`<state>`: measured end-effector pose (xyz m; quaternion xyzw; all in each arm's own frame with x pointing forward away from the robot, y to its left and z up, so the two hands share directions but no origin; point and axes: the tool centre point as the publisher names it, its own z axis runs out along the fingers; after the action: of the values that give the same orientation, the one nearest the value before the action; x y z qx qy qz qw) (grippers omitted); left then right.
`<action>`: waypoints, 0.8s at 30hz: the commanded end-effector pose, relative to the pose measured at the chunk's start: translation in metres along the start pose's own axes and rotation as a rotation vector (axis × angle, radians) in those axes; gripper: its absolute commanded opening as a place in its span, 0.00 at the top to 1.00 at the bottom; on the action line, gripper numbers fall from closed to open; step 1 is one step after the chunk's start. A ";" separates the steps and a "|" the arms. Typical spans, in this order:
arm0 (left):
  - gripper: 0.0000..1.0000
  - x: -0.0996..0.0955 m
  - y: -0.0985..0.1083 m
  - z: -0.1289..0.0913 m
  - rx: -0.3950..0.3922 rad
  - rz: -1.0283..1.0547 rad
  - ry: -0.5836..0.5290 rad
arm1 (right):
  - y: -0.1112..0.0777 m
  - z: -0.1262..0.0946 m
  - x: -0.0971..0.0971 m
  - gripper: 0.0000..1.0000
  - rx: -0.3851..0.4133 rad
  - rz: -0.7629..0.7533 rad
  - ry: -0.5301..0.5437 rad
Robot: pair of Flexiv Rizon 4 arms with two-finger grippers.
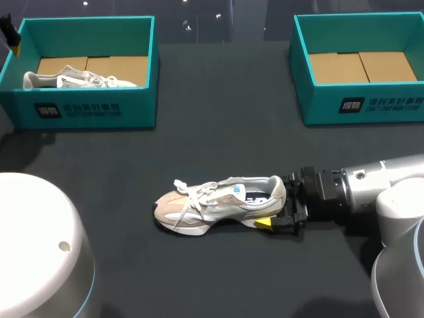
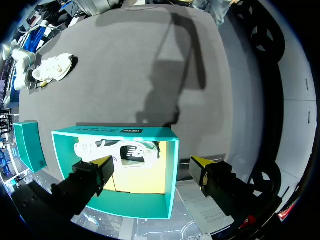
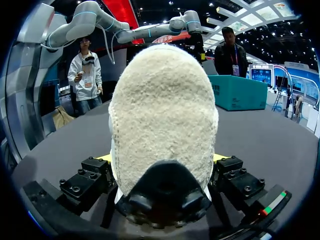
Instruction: Take the shoe out of the shoebox, open the shoe tongue, remove and reinsert the insole, then place the shoe into the shoebox
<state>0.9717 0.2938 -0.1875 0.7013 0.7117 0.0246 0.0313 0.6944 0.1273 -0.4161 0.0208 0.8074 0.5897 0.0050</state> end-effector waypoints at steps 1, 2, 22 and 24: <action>0.00 0.000 0.000 0.000 -0.001 0.001 0.002 | 0.000 0.006 0.000 0.00 0.000 -0.005 0.007; 0.00 0.000 0.000 0.000 -0.001 0.001 0.002 | 0.000 0.007 0.000 0.00 -0.001 -0.006 0.010; 0.00 0.000 0.000 0.000 -0.001 0.001 0.002 | 0.004 0.010 -0.002 1.00 0.023 -0.017 0.024; 0.00 0.000 0.000 0.000 -0.001 0.001 0.002 | 0.004 0.009 -0.002 1.00 0.030 -0.016 0.024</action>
<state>0.9717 0.2938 -0.1875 0.7013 0.7117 0.0246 0.0313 0.6957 0.1349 -0.4158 0.0068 0.8134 0.5817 0.0006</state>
